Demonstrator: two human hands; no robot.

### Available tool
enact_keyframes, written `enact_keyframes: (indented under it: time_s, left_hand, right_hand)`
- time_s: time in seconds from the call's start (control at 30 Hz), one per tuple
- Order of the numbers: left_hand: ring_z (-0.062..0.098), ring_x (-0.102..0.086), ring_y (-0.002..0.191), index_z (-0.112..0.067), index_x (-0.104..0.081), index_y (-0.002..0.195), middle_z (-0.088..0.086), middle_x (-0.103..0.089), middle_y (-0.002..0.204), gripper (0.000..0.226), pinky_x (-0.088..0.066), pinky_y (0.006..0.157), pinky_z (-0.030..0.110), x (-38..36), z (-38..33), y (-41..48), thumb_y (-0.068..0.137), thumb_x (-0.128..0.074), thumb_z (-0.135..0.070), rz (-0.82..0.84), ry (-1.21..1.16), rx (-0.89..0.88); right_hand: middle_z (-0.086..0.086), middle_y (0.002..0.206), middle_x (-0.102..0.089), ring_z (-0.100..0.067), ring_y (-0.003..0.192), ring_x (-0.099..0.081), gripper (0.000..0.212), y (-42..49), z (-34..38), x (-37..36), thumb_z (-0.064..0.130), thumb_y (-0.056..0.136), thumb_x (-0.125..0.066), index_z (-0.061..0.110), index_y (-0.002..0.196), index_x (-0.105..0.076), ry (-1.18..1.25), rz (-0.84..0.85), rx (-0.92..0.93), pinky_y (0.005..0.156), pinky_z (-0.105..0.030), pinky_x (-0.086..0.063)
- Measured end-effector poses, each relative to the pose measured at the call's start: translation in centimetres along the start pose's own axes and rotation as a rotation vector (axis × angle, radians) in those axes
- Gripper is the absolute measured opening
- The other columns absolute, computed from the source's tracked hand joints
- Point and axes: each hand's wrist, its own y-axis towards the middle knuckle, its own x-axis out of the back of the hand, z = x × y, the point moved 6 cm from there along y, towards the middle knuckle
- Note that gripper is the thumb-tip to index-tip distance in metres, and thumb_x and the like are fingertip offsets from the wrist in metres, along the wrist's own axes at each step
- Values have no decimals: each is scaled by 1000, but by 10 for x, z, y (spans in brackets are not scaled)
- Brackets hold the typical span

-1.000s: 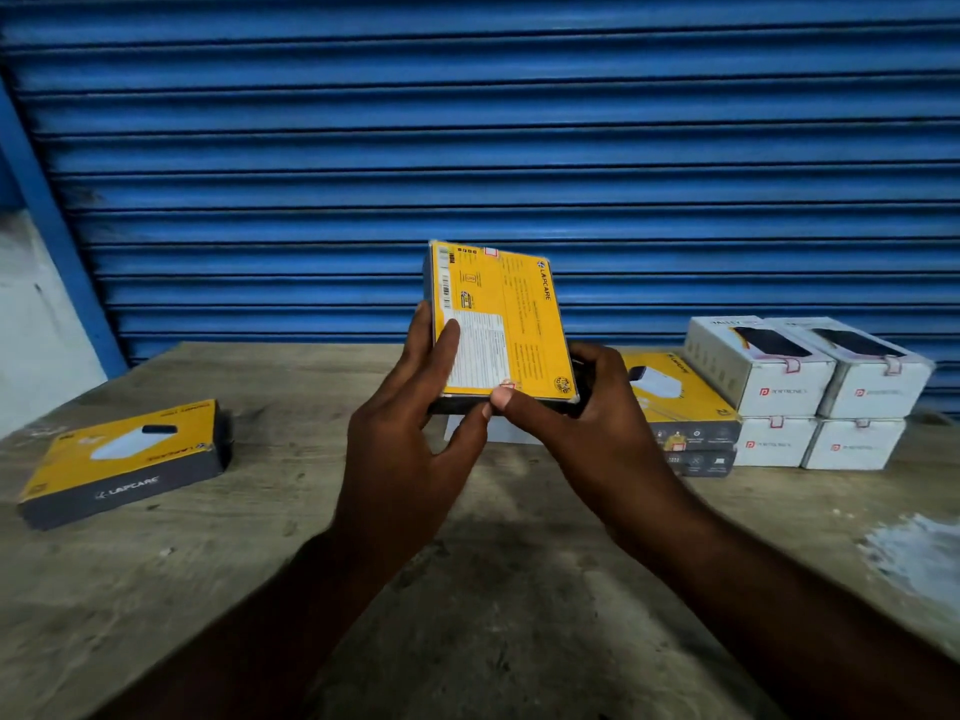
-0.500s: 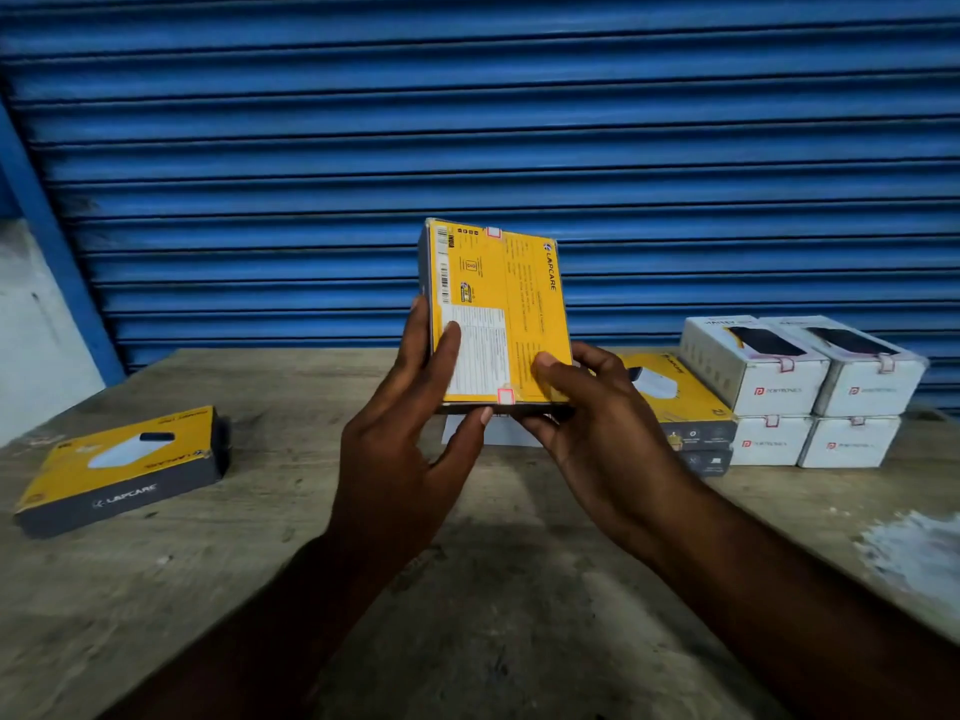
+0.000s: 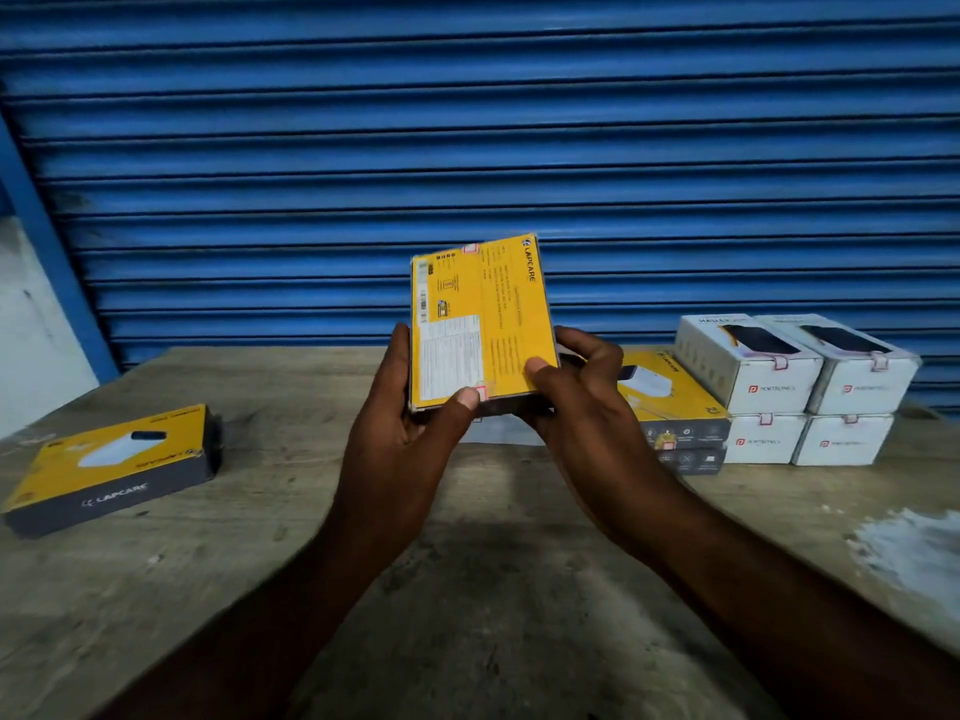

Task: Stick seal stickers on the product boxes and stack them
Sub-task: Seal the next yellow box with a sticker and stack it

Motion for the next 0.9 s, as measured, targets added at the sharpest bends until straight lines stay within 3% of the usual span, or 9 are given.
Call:
enact_keyframes:
  time_s: [0.13, 0.3, 0.5, 0.63, 0.77, 0.83, 0.9]
  left_hand:
    - [-8, -57, 116, -20, -38, 147, -19, -56, 131, 65, -51, 90, 14, 1, 4, -2, 87, -66, -18, -72, -25, 39]
    - [-5, -58, 118, -27, -36, 142, -19, -57, 131, 64, -53, 90, 17, 6, 8, 1, 90, -67, -5, -94, -39, 47]
    - [4, -54, 129, -22, -33, 148, -9, -53, 145, 64, -49, 104, 29, 3, 7, -3, 86, -51, -15, -45, -72, 17]
    - [-1, -54, 126, -21, -31, 149, -13, -52, 143, 67, -50, 99, 21, 0, 4, -4, 87, -55, -19, -38, -71, 11]
    - [-6, -58, 118, -27, -33, 140, -27, -59, 126, 61, -54, 90, 18, -2, 0, -6, 90, -67, -17, -61, -40, 12]
    - [-9, -59, 114, -29, -33, 136, -28, -58, 121, 60, -54, 88, 17, -1, 0, -6, 90, -70, -13, -73, -15, 23]
    - [-5, -61, 115, -27, -34, 135, -23, -58, 126, 64, -55, 90, 20, 2, 0, -6, 85, -74, -19, -96, -9, 25]
  right_hand:
    - [-7, 133, -54, -14, 116, -61, 26, -4, -1, -5, 13, 100, -51, 28, 113, -35, -29, 61, 58, 92, -29, -56]
    - [-3, 131, -55, -11, 115, -61, 37, -4, -2, -5, 30, 87, -58, 28, 114, -32, -132, 82, 92, 90, -27, -56]
    - [7, 124, -53, -4, 114, -59, 67, -4, 5, 1, 15, 78, -80, 25, 119, -28, -275, 15, 119, 85, -16, -53]
    - [7, 122, -56, 1, 108, -60, 57, -4, 4, 1, 10, 81, -77, 33, 108, -32, -223, 31, 78, 82, -14, -53]
    - [-4, 120, -60, -18, 105, -65, 38, -3, 1, 2, 5, 93, -60, 31, 105, -36, -61, 18, 28, 80, -27, -59]
    - [-6, 118, -63, -24, 102, -66, 28, -4, -2, 2, 10, 97, -56, 30, 105, -38, -5, 13, 1, 78, -33, -60]
    - [1, 117, -64, -22, 104, -67, 28, -4, -4, 1, 28, 90, -61, 33, 106, -39, -35, 16, 18, 80, -35, -60]
